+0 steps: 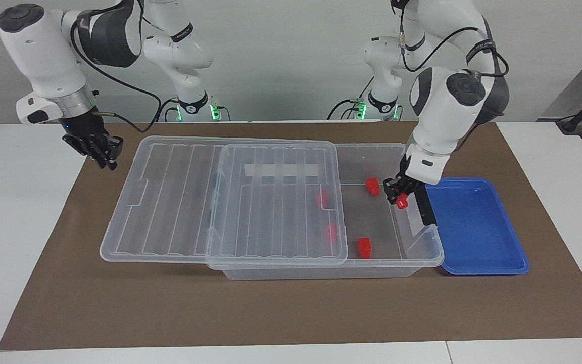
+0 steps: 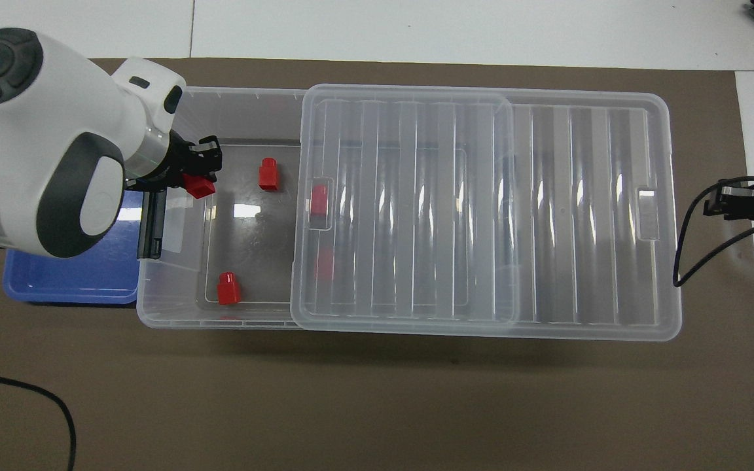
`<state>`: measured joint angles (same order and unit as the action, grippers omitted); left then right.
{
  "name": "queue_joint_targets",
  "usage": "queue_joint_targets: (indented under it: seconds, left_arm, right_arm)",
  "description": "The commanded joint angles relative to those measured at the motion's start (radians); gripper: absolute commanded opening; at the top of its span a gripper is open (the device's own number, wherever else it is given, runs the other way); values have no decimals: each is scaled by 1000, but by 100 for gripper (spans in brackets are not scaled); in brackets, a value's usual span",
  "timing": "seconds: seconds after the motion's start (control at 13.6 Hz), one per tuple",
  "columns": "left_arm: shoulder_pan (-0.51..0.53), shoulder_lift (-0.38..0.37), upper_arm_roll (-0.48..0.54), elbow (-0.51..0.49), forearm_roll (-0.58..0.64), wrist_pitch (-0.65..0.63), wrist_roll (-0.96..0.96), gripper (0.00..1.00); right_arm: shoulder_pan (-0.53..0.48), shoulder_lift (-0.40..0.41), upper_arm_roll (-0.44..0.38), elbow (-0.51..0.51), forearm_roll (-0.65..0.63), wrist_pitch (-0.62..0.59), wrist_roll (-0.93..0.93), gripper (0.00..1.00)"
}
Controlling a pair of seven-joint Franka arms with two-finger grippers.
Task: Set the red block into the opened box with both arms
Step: 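Lift the red block and carry it into the open box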
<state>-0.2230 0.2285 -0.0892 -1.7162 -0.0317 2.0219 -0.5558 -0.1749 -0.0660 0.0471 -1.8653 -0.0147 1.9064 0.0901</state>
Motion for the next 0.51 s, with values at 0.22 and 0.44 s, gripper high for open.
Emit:
queue_joint_targets:
  seconds: [0.22, 0.44]
  left_arm:
    - [-56, -23, 16, -241, 101, 192, -18, 17]
    - [-62, -21, 17, -324, 102, 293, -21, 18]
  right_arm:
    - [-72, -23, 4, -115, 5, 103, -104, 0]
    - [-67, -2, 5, -139, 5, 173, -102, 0]
